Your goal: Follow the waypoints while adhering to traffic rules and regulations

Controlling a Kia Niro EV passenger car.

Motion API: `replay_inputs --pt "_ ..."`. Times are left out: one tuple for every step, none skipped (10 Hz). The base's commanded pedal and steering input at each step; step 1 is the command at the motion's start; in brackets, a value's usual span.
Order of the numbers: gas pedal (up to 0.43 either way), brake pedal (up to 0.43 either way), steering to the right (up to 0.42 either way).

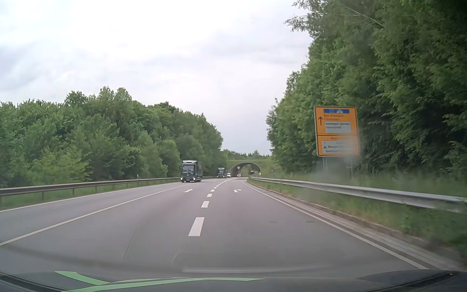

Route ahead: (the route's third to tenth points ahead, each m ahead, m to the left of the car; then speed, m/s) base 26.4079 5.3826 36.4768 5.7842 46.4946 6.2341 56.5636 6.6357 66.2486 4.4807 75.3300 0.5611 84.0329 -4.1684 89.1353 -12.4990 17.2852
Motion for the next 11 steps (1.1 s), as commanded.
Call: replay_inputs --pt "0.000 0.000 -0.004" --pt "0.000 0.000 -0.004" --pt "0.000 0.000 -0.005" --pt "0.000 0.000 -0.005" --pt "0.000 0.000 -0.005" --pt "0.000 0.012 -0.005" --pt "0.000 0.055 -0.005" --pt "0.000 0.085 -0.005" --pt "0.000 0.110 -0.005" --pt "0.000 0.116 -0.005" --pt "0.000 0.116 -0.005"
